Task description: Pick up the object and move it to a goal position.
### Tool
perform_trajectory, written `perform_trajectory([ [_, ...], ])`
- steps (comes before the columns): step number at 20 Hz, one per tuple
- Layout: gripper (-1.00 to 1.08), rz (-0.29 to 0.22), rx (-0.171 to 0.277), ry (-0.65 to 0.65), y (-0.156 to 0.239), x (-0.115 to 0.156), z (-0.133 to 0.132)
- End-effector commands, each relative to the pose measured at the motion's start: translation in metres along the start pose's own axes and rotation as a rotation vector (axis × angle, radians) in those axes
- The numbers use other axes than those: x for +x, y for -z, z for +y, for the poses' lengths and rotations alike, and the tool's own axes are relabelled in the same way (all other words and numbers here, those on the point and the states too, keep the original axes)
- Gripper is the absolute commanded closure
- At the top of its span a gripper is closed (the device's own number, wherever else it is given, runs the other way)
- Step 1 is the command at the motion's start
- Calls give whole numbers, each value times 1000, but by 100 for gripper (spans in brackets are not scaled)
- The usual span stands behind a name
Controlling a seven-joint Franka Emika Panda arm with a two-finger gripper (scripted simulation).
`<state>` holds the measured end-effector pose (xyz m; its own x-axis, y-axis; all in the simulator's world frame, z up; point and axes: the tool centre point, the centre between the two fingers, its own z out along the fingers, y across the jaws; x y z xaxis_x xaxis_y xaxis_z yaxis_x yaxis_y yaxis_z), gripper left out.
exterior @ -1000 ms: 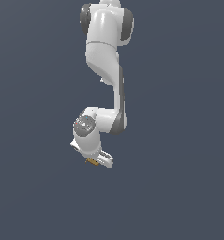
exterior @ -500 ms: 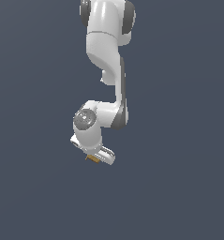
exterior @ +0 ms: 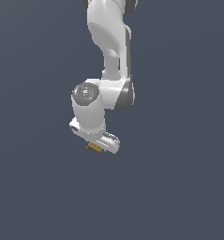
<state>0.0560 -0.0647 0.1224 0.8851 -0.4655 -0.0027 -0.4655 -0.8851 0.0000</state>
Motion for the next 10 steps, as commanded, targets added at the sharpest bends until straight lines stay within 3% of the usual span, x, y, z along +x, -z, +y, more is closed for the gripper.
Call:
perform_trajectory([
  [1,108,2,1,0,30,-7,-3],
  [10,108,2,0,-1,137,-32,-11],
])
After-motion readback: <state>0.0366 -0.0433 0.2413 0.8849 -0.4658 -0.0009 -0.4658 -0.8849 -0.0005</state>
